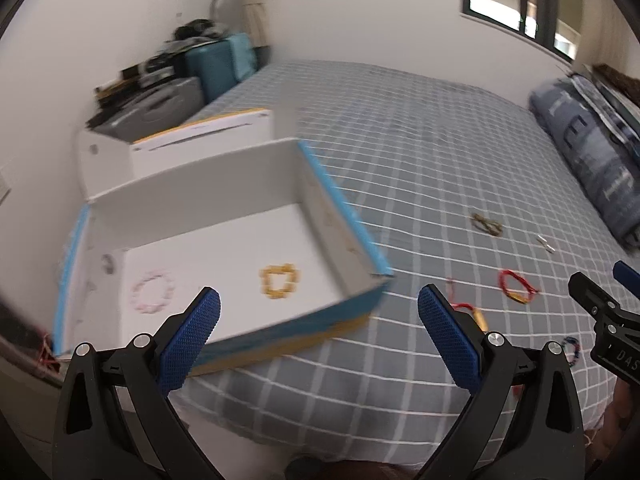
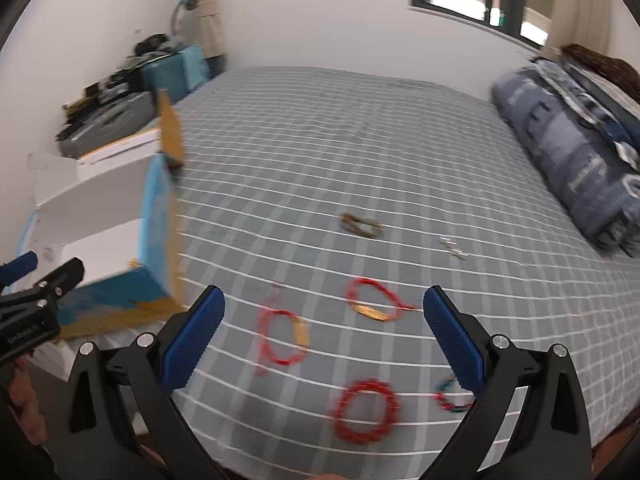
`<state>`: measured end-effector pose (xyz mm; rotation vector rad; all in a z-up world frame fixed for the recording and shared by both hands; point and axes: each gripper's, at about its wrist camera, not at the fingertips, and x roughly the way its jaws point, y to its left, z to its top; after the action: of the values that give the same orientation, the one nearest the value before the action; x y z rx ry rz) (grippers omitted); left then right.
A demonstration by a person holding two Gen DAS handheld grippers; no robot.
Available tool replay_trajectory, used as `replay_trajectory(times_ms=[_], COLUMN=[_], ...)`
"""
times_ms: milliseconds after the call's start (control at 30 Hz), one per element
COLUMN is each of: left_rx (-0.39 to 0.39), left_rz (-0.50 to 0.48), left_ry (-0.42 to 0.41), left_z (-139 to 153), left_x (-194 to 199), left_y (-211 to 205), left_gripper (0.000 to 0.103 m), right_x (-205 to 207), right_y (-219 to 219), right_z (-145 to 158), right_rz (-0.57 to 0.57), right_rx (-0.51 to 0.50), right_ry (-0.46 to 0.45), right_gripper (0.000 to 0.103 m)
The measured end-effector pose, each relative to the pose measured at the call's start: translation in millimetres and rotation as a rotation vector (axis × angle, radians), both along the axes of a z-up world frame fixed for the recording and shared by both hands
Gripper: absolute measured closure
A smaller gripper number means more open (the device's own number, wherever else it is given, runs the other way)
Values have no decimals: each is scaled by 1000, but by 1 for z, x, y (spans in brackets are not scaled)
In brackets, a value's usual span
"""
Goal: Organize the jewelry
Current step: 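Move both tools back over the remaining bracelets on the bed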
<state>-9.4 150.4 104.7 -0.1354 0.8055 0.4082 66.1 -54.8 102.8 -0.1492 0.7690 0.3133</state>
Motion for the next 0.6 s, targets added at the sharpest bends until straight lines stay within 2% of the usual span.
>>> replay_trajectory(times_ms=[233, 600], left_rx=[-22, -34], left_rz=[-131, -224], left_ry=[21, 84], left_z=[-26, -79], left_x=[44, 91], left_y=[-64, -113], left_gripper=[6, 6], right_x=[14, 27], right_y=[-69, -124], right_z=[-31, -80], right_rz=[-98, -177], right_rx=[-14, -32], right_ry=[39, 98], right_gripper=[7, 7])
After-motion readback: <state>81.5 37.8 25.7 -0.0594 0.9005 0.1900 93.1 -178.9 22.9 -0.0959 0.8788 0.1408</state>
